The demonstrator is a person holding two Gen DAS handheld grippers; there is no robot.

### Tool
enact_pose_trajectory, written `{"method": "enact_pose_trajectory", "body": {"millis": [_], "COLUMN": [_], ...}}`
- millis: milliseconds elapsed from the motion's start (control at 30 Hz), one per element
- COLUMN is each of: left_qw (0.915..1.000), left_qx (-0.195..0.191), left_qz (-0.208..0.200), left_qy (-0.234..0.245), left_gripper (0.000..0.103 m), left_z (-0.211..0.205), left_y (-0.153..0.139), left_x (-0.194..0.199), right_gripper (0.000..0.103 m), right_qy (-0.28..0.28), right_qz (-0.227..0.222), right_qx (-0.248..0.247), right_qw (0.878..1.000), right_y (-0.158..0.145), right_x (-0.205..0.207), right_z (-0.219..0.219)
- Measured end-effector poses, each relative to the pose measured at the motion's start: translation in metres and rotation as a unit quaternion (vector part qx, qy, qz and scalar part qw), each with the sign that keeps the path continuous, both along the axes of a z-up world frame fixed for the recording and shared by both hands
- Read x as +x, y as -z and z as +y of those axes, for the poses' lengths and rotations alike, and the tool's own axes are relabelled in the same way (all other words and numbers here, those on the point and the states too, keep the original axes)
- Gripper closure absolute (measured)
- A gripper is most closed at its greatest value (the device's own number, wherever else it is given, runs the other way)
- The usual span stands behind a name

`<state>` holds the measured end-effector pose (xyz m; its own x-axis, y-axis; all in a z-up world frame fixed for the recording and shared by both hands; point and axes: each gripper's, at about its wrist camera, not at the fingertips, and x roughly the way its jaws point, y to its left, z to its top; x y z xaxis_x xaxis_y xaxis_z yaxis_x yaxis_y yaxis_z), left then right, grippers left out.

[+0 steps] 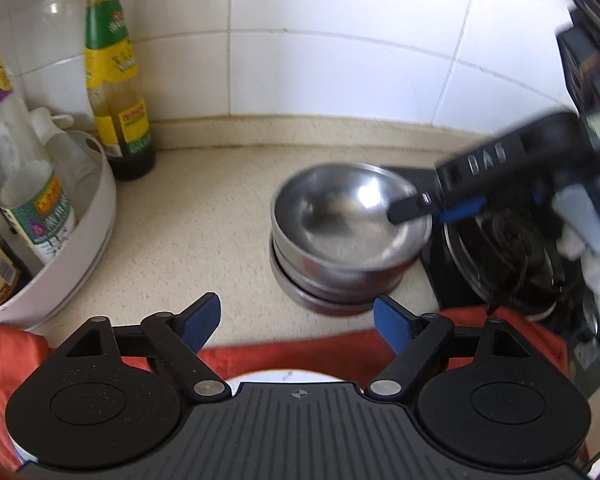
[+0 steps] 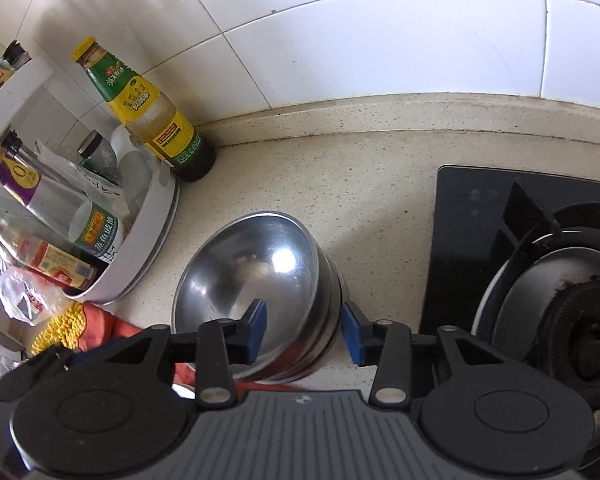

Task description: Organize plates and bowls

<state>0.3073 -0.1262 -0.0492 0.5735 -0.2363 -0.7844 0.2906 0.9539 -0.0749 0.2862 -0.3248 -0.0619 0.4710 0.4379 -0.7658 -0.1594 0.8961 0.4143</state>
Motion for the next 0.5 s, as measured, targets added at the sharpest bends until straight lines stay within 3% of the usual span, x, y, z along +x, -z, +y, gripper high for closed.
{"method": "enact_pose_trajectory", "body": {"millis": [333, 500], "left_qw": [0.997, 0.9913], "left_qx": [0.022, 0.033], "left_qz": [0.023, 0.011], "left_qy": [0.071, 0.127], "left_gripper": [0.01, 0.007], "left_z": [-0.009, -0.011], "left_y": [0.035, 0.042], "left_x": [0.023, 0.039], "right_gripper": [0.053, 0.052], "right_qy": [0.007, 0.013], "right_qz": [0.021, 0.036], "right_qx": [0.002, 0.016], "right_qw": [1.0, 0.999], "right_y": [0.024, 0.034], "right_x": [0.02, 0.033], "right_z": [0.005, 0.004]}}
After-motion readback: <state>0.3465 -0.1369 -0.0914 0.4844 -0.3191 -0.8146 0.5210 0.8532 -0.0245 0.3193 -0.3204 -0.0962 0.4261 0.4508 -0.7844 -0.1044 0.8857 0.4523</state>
